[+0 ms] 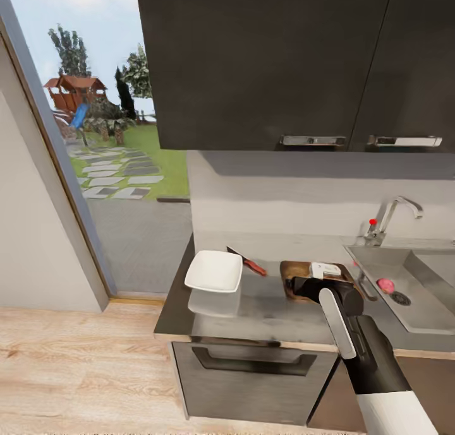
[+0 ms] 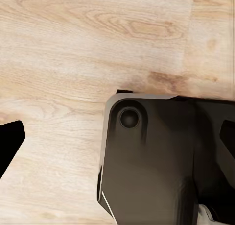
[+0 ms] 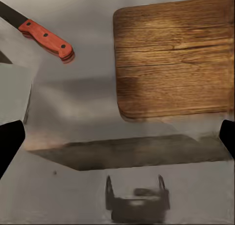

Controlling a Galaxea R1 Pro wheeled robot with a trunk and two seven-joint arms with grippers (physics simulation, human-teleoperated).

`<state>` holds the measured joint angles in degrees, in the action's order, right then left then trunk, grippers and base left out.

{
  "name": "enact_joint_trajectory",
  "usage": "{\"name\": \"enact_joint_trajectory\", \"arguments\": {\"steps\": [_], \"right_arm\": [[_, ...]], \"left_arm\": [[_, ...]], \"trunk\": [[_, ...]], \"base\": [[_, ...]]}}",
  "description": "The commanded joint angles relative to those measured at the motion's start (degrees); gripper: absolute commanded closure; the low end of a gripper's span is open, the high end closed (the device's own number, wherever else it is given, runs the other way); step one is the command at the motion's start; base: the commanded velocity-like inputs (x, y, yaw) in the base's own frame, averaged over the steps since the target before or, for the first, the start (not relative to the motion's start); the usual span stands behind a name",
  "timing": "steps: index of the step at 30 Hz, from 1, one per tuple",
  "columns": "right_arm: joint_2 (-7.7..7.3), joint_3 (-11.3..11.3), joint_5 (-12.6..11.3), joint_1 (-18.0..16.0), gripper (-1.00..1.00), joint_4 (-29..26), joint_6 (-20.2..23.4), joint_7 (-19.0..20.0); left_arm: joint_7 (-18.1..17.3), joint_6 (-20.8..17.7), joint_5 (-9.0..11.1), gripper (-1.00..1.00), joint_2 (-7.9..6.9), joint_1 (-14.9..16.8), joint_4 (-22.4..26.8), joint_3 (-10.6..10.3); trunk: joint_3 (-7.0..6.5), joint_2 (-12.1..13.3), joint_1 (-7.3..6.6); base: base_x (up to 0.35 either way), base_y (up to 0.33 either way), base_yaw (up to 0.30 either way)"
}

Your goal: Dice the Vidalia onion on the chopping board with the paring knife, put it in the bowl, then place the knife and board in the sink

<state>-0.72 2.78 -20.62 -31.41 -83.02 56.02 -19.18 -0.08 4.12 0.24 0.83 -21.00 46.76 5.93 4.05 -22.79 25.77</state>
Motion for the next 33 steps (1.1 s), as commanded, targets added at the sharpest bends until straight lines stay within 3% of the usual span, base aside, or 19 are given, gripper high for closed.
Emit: {"name": "enact_joint_trajectory", "arguments": {"steps": [1, 33], "right_arm": [[-0.05, 0.12, -0.56, -0.06, -1.00, -0.04, 0.14, -0.60], [0.18, 0.19, -0.56, -0.06, -1.00, 0.33, 0.14, -0.60]], "left_arm": [[-0.01, 0.08, 0.02, -1.00, 0.05, -0.03, 0.08, 0.13], [-0.01, 0.10, 0.02, -1.00, 0.05, -0.02, -0.28, 0.13]], "trunk": [[0.12, -0.13, 0.02], [0.12, -0.13, 0.02]], "base": [[-0.225, -0.257, 0.000], [-0.265, -0.200, 0.000]]}}
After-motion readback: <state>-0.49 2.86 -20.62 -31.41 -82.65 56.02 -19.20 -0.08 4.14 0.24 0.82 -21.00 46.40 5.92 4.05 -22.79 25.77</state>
